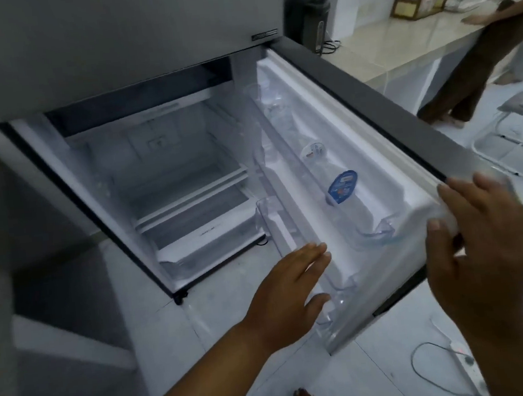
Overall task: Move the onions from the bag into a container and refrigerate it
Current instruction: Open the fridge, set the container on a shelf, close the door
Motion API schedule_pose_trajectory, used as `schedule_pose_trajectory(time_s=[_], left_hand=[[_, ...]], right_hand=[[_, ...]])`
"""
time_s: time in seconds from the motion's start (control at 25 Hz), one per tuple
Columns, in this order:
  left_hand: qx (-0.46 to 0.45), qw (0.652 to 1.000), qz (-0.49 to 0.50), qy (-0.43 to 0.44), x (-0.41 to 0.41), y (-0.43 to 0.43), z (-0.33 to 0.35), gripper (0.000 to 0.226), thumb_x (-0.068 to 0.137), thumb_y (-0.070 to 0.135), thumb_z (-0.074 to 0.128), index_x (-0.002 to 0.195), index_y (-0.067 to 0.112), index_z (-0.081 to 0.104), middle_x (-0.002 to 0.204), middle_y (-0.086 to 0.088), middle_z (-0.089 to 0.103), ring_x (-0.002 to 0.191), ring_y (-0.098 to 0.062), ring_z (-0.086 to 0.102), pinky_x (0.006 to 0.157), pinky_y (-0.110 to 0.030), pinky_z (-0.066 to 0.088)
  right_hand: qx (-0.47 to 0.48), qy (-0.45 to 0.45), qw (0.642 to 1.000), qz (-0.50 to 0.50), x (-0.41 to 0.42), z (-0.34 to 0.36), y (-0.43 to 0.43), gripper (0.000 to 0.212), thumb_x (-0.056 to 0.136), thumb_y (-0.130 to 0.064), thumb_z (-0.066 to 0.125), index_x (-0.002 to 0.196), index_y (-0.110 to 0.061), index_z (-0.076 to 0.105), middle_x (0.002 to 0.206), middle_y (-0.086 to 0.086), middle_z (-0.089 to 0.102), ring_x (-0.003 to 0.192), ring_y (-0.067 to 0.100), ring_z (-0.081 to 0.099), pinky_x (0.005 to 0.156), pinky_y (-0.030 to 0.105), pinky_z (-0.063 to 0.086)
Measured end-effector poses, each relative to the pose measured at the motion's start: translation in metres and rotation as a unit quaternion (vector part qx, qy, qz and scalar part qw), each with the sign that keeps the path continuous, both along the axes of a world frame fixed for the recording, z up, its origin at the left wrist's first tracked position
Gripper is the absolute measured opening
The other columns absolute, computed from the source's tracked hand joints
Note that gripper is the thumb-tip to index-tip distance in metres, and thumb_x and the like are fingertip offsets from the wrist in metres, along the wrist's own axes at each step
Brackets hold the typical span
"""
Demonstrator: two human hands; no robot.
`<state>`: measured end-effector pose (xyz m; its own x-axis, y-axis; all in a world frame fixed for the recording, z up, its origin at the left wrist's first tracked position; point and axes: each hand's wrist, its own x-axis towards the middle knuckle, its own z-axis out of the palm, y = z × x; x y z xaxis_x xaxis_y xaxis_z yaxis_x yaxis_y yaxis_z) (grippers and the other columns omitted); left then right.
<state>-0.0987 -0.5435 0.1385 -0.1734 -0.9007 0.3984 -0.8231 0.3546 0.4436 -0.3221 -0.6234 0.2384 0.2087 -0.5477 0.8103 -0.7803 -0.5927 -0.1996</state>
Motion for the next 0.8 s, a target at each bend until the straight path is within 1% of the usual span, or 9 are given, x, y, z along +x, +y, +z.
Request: schedule_pose_trajectory(time_s=[0.08,0.16,0.24,0.32,0.4,0.52,0.6,0.68,0.8], left_hand=[[0.027,0.996,0.069,0.041,0.026,0.036,-0.017,0.055,0.093,0.037,0.056,0.143,0.018,0.042,0.148,0.003,0.045,0.137,-0.007,0.037,0.113,-0.027,0.034],[0.034,0.983,0.165,0.08,0.06,0.084,-0.03,0.047,0.092,0.037,0.057,0.136,0.02,0.051,0.136,0.005,0.056,0.125,-0.003,0.048,0.104,-0.026,0.044],[0.024,0.958,0.264,0.106,0.092,0.137,-0.037,0.041,0.091,0.038,0.057,0.128,0.022,0.059,0.122,0.007,0.064,0.112,0.001,0.054,0.098,-0.018,0.045],[0.018,0.919,0.373,0.124,0.115,0.194,-0.04,0.038,0.09,0.038,0.06,0.123,0.02,0.063,0.117,0.01,0.063,0.108,0.0,0.056,0.098,-0.009,0.038],[0.009,0.864,0.483,0.14,0.129,0.25,-0.041,0.037,0.087,0.033,0.064,0.12,0.016,0.065,0.116,0.011,0.059,0.107,-0.003,0.057,0.097,-0.011,0.039],[-0.01,0.769,0.619,0.159,0.138,0.331,-0.042,0.038,0.085,0.025,0.066,0.12,0.011,0.065,0.118,0.004,0.063,0.108,-0.011,0.06,0.094,-0.025,0.046],[-0.028,0.701,0.695,0.159,0.141,0.379,-0.045,0.036,0.085,0.021,0.068,0.119,0.009,0.065,0.117,-0.003,0.067,0.108,-0.017,0.063,0.091,-0.033,0.051],[-0.036,0.621,0.762,0.18,0.141,0.423,-0.051,0.037,0.085,0.017,0.07,0.12,0.009,0.063,0.118,-0.006,0.067,0.11,-0.021,0.062,0.091,-0.039,0.052],[-0.039,0.507,0.838,0.199,0.146,0.479,-0.064,0.042,0.085,0.021,0.07,0.124,0.009,0.059,0.121,-0.008,0.063,0.113,-0.024,0.059,0.095,-0.035,0.048]], right_hand=[[0.031,-0.001,0.995,0.1,0.045,-0.009,0.017,0.035,0.094,-0.014,0.049,0.123,0.003,0.061,0.125,0.021,0.062,0.127,0.034,0.05,0.108,0.048,0.039],[0.134,0.028,0.968,0.212,0.103,-0.026,0.04,0.036,0.094,-0.019,0.048,0.123,-0.002,0.062,0.124,0.015,0.063,0.123,0.029,0.054,0.109,0.038,0.039],[0.239,0.093,0.914,0.314,0.156,-0.046,0.067,0.038,0.094,-0.026,0.047,0.125,-0.01,0.062,0.123,0.007,0.065,0.117,0.022,0.058,0.108,0.022,0.033],[0.294,0.162,0.851,0.405,0.204,-0.067,0.097,0.038,0.094,-0.028,0.051,0.128,-0.016,0.06,0.123,0.001,0.065,0.116,0.013,0.056,0.105,0.011,0.028],[0.335,0.207,0.783,0.481,0.249,-0.085,0.131,0.039,0.094,-0.029,0.054,0.131,-0.019,0.058,0.124,-0.003,0.064,0.116,0.008,0.055,0.103,0.013,0.034],[0.391,0.246,0.678,0.572,0.316,-0.105,0.188,0.039,0.095,-0.029,0.056,0.134,-0.02,0.056,0.13,-0.004,0.061,0.12,0.007,0.054,0.105,0.026,0.043],[0.423,0.268,0.618,0.606,0.359,-0.115,0.23,0.04,0.095,-0.031,0.056,0.133,-0.019,0.056,0.132,-0.003,0.06,0.12,0.006,0.053,0.103,0.023,0.042],[0.435,0.285,0.58,0.626,0.399,-0.122,0.276,0.04,0.094,-0.031,0.058,0.131,-0.018,0.058,0.129,-0.001,0.061,0.112,0.004,0.053,0.096,0.018,0.04],[0.459,0.313,0.539,0.634,0.455,-0.136,0.346,0.04,0.092,-0.03,0.062,0.13,-0.018,0.06,0.127,0.002,0.063,0.104,0.01,0.058,0.089,0.019,0.041]])
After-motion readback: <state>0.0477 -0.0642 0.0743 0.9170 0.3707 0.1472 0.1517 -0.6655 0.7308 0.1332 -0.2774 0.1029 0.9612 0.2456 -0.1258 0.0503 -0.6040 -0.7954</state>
